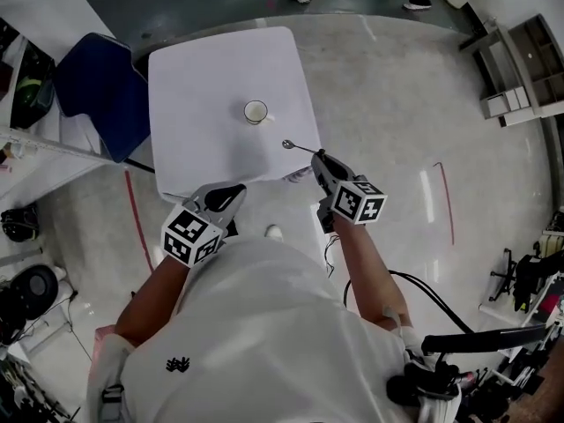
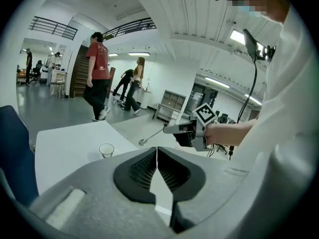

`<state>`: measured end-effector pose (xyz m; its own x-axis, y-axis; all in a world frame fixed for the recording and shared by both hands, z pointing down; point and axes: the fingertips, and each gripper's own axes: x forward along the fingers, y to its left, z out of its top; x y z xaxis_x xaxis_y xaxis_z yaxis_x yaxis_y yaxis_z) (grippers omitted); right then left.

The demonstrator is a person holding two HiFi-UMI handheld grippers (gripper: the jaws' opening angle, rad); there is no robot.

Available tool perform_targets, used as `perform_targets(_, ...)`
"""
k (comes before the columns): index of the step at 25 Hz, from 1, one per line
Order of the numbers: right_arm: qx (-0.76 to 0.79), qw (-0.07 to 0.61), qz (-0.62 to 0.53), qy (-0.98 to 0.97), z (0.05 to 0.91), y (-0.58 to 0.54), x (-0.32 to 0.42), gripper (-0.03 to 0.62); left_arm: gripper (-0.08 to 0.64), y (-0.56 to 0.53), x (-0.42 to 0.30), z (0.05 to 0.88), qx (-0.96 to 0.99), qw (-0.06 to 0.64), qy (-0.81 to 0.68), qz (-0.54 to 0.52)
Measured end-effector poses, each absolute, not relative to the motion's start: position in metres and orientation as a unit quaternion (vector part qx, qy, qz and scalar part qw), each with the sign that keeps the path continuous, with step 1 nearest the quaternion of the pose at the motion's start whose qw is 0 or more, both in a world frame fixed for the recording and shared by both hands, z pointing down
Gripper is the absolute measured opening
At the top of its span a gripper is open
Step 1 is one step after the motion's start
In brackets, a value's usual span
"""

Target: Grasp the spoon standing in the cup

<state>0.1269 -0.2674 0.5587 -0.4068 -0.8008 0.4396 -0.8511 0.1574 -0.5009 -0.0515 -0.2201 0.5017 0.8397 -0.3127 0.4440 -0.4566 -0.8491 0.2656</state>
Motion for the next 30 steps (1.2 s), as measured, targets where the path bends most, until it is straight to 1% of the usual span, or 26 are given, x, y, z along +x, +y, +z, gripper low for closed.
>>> perform_targets(7, 0.519, 0.042, 0.347, -0.78, 0.552, -0.211, 0.151, 0.051, 0.012, -0.181, -0.027, 0.499, 0.938, 0.172, -0.231, 0.195)
perform_targets(11, 0.507, 0.038, 0.347, -0.788, 0.544, -0.189, 0.154, 0.051, 0.012, -0.178, -0.043, 0.505, 0.922, 0.196, -0.278, 0.186)
perform_targets(14, 0.497, 0.037, 0.346, -0.795, 0.54, -0.176, 0.16, 0.051, 0.012, -0.165, -0.037, 0.51, 0.919, 0.201, -0.278, 0.193)
perform_targets(23, 0.479, 0.033, 0.343, -0.807, 0.535, -0.154, 0.166, 0.051, 0.012, -0.144, -0.013, 0.516, 0.917, 0.2, -0.28, 0.2)
perform_targets(30, 0.468, 0.02, 0.349, -0.812, 0.536, -0.146, 0.165, 0.051, 0.012, -0.136, -0.009, 0.514, 0.917, 0.194, -0.286, 0.201)
